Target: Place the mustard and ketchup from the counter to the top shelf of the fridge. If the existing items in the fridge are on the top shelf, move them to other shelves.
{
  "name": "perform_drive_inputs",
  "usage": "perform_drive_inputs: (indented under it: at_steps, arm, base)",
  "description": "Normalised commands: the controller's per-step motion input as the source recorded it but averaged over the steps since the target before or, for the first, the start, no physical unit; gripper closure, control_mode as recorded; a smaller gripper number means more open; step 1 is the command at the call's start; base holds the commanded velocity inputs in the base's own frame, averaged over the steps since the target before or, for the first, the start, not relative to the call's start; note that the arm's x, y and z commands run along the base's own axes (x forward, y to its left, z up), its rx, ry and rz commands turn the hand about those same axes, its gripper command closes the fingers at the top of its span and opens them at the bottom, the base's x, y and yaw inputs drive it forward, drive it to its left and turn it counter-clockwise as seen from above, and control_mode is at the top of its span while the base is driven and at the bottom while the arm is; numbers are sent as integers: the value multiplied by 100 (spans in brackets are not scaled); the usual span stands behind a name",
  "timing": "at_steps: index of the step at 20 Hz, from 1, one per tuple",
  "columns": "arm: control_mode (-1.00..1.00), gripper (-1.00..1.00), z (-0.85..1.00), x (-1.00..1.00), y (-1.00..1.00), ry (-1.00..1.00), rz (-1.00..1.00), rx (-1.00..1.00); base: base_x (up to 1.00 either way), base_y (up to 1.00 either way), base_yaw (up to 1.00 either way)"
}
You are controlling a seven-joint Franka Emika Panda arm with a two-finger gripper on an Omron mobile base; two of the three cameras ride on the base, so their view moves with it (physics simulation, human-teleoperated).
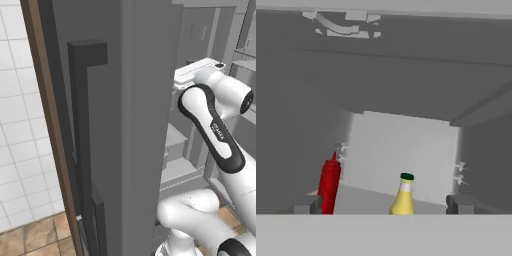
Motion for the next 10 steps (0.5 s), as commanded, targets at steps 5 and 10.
perform_drive_inputs:
  at_steps: [5,10]
  arm:
    - [-100,-100,0,-100,-56,-6,0,-3]
    - [-100,-100,0,-100,-38,0,1,-14]
  base:
    - [0,0,0]
    - [0,0,0]
